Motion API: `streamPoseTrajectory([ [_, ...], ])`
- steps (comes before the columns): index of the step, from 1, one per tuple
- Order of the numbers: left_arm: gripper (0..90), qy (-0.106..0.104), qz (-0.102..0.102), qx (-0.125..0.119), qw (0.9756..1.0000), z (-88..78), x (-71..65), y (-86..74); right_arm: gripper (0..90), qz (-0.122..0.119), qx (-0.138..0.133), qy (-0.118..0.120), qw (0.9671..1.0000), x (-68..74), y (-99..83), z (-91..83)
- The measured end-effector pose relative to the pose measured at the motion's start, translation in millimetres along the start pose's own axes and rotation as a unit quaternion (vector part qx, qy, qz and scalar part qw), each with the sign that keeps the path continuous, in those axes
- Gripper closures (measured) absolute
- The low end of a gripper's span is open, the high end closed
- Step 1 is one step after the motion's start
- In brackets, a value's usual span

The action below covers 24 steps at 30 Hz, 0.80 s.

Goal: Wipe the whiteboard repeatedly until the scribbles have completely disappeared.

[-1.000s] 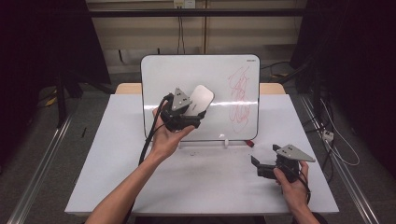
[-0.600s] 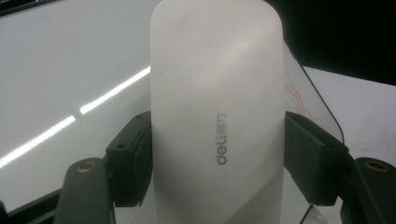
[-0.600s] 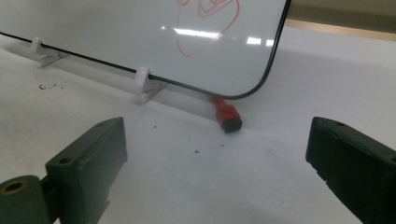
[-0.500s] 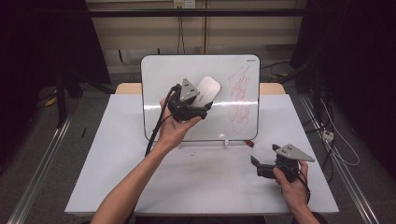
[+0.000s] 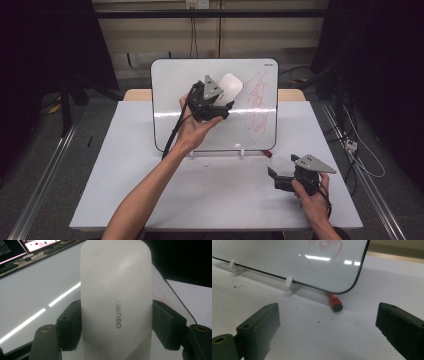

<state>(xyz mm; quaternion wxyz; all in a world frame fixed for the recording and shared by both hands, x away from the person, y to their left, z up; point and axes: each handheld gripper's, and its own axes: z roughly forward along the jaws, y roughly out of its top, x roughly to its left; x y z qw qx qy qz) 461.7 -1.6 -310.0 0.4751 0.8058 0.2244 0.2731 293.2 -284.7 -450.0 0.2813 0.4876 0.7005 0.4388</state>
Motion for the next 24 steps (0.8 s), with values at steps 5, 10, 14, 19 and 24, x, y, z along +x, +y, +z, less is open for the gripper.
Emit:
streamPoseTrajectory([
  [5,30.9,0.004,0.005,-0.002,1.0,5.7,-0.4,5.8,5.5,0.001,0.0,-0.001,1.0,-0.6,-0.5,-0.3],
  [10,30.9,0.015,0.028,0.003,0.9995,11.8,-2.8,17.4,5.5,0.002,0.0,0.0,1.0,-1.3,-1.0,-0.9],
  [14,30.9,0.02,0.043,0.005,0.9989,18.5,-7.3,23.2,5.5,-0.001,-0.001,0.0,1.0,-1.0,-0.9,-1.4],
  [19,30.9,0.03,0.059,0.006,0.9978,28.1,-11.7,28.9,5.5,0.001,0.0,-0.002,1.0,-1.7,-1.4,-2.1],
  [24,30.9,0.04,0.059,0.004,0.9975,38.9,-15.4,32.0,5.5,0.002,0.001,-0.001,1.0,-1.8,-1.5,-0.7],
])
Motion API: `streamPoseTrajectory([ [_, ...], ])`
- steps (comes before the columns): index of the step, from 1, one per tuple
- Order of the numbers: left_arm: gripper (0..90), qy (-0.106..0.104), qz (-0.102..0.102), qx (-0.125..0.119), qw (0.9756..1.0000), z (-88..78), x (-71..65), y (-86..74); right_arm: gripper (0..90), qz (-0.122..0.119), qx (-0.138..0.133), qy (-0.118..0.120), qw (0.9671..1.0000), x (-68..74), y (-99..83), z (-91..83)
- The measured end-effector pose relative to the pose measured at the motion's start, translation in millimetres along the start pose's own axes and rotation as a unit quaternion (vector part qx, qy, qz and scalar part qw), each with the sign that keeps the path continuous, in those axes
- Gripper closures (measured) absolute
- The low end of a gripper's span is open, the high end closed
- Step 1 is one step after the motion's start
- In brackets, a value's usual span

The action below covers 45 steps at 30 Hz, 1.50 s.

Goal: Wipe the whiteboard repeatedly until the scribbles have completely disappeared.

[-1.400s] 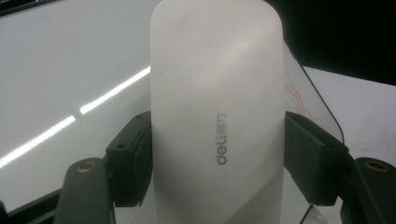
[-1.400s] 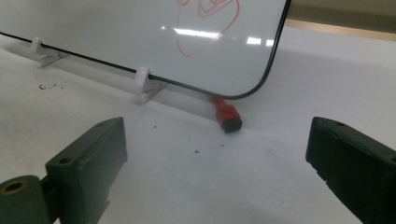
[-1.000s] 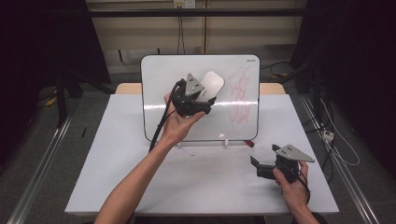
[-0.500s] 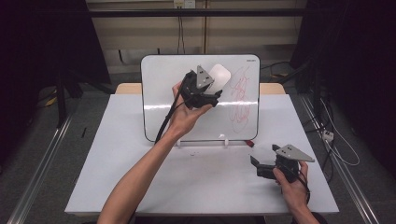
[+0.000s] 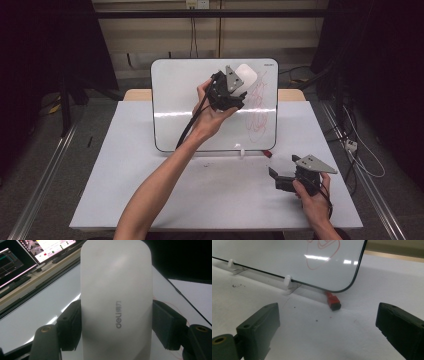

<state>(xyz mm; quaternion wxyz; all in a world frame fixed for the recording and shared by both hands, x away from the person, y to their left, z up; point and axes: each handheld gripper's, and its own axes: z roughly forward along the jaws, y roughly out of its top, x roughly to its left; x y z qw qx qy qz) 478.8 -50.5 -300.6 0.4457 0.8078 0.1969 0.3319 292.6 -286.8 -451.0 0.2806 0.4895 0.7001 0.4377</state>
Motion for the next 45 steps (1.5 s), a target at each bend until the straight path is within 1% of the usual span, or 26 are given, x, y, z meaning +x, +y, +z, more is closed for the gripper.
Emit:
streamPoseTrajectory([
  [1,30.9,0.0,0.004,0.006,1.0,1.1,-0.6,1.0,5.6,0.0,0.0,0.0,1.0,-0.1,0.0,0.3],
  [5,30.9,0.009,0.013,-0.003,0.9999,5.2,-3.0,3.8,5.5,-0.001,0.0,0.001,1.0,-0.2,-0.3,-0.3],
  [6,30.9,0.016,0.014,-0.01,0.9997,6.7,-4.3,3.6,5.5,0.0,-0.001,0.001,1.0,-0.7,-0.7,-1.3],
  [7,30.9,0.02,0.023,-0.007,0.9995,7.4,-4.4,4.0,5.4,0.0,0.0,0.001,1.0,-0.7,-0.9,-1.7],
  [9,30.9,0.018,0.021,-0.006,0.9996,10.1,-3.4,3.8,5.4,0.0,0.0,0.0,1.0,-0.5,-1.1,-2.2],
  [10,30.9,0.023,0.026,-0.005,0.9994,13.5,-4.0,4.0,5.4,0.0,0.0,0.0,1.0,-0.4,-1.1,-2.3],
  [13,30.9,0.02,0.025,-0.004,0.9995,15.9,-2.7,4.6,5.4,0.0,0.0,-0.001,1.0,-0.1,-1.2,-2.6],
  [14,30.9,0.024,0.026,-0.002,0.9994,17.3,-2.7,4.9,5.4,0.0,0.0,-0.001,1.0,-0.1,-1.2,-2.6],
  [15,30.9,0.027,0.034,0.002,0.9991,18.7,-1.9,6.1,5.4,0.001,0.001,-0.003,1.0,-0.6,-1.4,-2.5],
  [17,30.9,0.026,0.029,0.0,0.9993,20.4,-1.3,8.0,5.4,0.002,0.001,-0.003,1.0,-1.2,-1.5,-2.3],
  [19,30.9,0.032,0.035,-0.001,0.9989,21.2,-1.7,11.7,5.5,0.002,0.001,-0.004,1.0,-1.6,-1.5,-2.1],
  [23,30.9,0.032,0.042,-0.001,0.9986,23.7,-3.6,16.1,5.5,0.001,0.001,-0.002,1.0,-1.4,-1.5,-1.9],
  [25,30.9,0.033,0.04,-0.001,0.9986,26.2,-4.7,17.5,5.4,0.0,0.001,-0.001,1.0,-1.3,-1.3,-1.7],
  [27,30.9,0.036,0.045,0.003,0.9984,28.6,-5.6,17.4,5.5,0.0,0.0,0.0,1.0,-1.2,-1.2,-1.6],
  [28,30.9,0.031,0.038,0.005,0.9988,30.7,-7.5,16.5,5.5,0.001,0.0,0.001,1.0,-1.1,-1.1,-1.6],
  [30,30.9,0.036,0.043,0.009,0.9984,34.8,-10.0,15.0,5.5,0.0,0.0,0.001,1.0,-1.1,-1.0,-1.3],
  [31,30.9,0.036,0.05,0.012,0.998,35.8,-10.1,14.9,5.5,0.0,0.0,0.001,1.0,-0.9,-1.0,-1.0],
  [32,30.9,0.036,0.041,0.01,0.9984,37.6,-11.5,14.2,5.5,0.0,0.0,0.001,1.0,-0.9,-1.0,-1.0],
  [34,30.9,0.038,0.044,0.015,0.9982,39.7,-11.1,15.5,5.5,0.0,0.0,0.001,1.0,-0.9,-1.0,-1.0],
  [38,31.0,0.05,0.061,0.025,0.9966,44.7,-12.6,19.6,5.6,0.0,0.0,0.001,1.0,-1.3,-1.1,-0.9],
  [39,30.9,0.05,0.063,0.029,0.9964,46.2,-12.9,20.1,5.5,0.001,0.0,0.001,1.0,-1.2,-1.1,-1.1],
  [40,31.0,0.054,0.062,0.026,0.9963,48.2,-13.8,19.8,5.6,0.0,0.0,0.001,1.0,-1.1,-1.1,-1.2],
  [41,31.0,0.052,0.063,0.031,0.9962,49.3,-14.2,20.0,5.6,0.0,-0.001,0.002,1.0,-1.0,-1.2,-1.4],
  [43,31.0,0.062,0.063,0.033,0.9955,52.7,-15.4,19.4,5.5,0.0,-0.001,0.002,1.0,-1.0,-1.2,-1.5],
  [44,31.0,0.061,0.059,0.034,0.9958,54.0,-16.2,19.2,5.5,0.0,-0.001,0.002,1.0,-1.2,-1.3,-1.6],
  [45,31.0,0.064,0.061,0.035,0.9955,54.7,-16.6,18.9,5.5,0.0,-0.001,0.002,1.0,-1.2,-1.3,-1.6],
])
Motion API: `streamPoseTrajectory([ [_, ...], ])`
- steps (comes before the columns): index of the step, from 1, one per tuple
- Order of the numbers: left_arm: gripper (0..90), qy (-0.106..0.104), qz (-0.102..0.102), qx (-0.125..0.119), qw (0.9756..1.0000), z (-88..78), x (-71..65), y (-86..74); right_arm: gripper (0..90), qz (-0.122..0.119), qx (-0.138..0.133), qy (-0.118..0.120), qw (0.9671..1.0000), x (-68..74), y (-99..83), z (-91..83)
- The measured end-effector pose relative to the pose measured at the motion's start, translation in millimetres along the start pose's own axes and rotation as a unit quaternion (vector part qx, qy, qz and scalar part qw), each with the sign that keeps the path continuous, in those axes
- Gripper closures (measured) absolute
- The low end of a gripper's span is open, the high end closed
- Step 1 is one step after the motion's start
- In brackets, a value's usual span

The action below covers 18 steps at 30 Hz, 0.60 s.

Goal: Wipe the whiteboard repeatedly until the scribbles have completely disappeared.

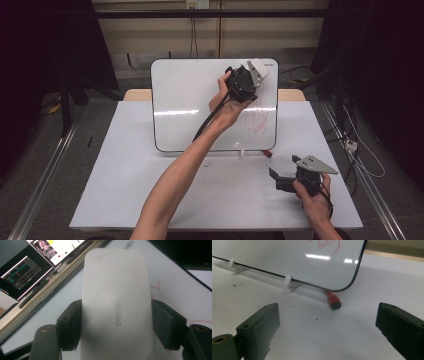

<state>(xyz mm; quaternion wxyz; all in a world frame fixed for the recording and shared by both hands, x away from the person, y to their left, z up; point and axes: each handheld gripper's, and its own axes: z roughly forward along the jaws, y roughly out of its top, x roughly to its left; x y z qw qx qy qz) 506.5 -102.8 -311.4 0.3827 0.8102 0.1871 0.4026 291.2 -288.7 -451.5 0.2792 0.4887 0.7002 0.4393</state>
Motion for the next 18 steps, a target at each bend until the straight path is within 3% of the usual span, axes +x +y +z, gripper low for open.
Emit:
streamPoseTrajectory([
  [9,31.1,0.012,0.009,-0.002,0.9999,1.1,-5.0,-0.8,5.5,0.0,0.002,0.001,1.0,-0.2,-0.1,1.2],
  [14,31.1,0.008,0.02,0.005,0.9998,1.4,-10.7,-1.5,5.5,-0.001,0.002,0.001,1.0,0.5,0.4,1.4],
  [18,31.1,-0.005,0.024,0.006,0.9997,1.1,-22.7,-9.2,5.5,0.002,0.001,0.002,1.0,0.2,0.4,1.1],
])
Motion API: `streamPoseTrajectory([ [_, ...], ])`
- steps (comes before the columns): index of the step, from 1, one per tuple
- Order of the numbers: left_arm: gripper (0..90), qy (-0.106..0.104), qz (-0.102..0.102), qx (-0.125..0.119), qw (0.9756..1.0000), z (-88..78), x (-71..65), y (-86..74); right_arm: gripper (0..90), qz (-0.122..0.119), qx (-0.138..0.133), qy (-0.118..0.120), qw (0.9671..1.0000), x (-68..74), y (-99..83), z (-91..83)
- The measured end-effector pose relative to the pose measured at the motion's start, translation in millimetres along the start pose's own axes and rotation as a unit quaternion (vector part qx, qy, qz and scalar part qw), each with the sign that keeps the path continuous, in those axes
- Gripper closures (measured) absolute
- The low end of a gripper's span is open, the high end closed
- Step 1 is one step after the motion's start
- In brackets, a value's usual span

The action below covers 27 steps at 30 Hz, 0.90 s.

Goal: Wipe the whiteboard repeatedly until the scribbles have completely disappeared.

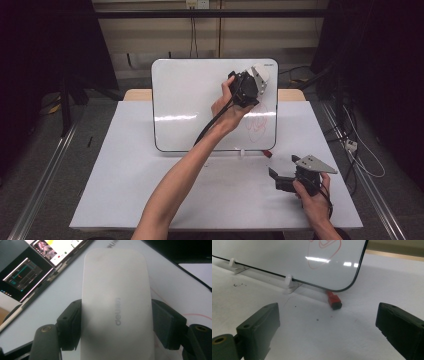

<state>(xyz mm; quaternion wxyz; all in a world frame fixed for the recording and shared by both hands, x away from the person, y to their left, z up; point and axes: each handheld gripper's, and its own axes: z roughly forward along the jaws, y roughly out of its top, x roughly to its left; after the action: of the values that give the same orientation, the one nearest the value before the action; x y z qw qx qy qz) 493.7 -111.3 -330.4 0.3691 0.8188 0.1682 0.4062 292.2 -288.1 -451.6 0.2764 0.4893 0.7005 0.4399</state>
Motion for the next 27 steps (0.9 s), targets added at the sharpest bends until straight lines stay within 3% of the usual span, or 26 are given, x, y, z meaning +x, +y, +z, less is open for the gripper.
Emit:
streamPoseTrajectory([
  [5,31.1,-0.003,-0.001,-0.007,1.0,-2.8,-10.4,-5.5,5.5,-0.001,0.0,-0.001,1.0,0.3,0.0,-0.2],
  [9,31.1,-0.014,0.004,0.001,0.9999,-2.3,-4.8,-2.7,5.5,-0.002,0.0,0.0,1.0,0.7,0.2,-0.2],
  [18,31.1,-0.001,0.001,0.008,1.0,3.8,10.8,16.5,5.5,-0.001,0.0,0.003,1.0,0.0,-0.3,-0.7],
  [24,31.1,0.007,-0.011,0.005,0.9999,5.7,24.2,23.0,5.6,0.0,-0.001,0.003,1.0,-0.3,-0.5,-1.3],
  [27,31.1,0.011,-0.027,0.002,0.9996,5.7,26.1,22.7,5.6,0.0,-0.001,0.003,1.0,-0.6,-0.8,-1.4],
])
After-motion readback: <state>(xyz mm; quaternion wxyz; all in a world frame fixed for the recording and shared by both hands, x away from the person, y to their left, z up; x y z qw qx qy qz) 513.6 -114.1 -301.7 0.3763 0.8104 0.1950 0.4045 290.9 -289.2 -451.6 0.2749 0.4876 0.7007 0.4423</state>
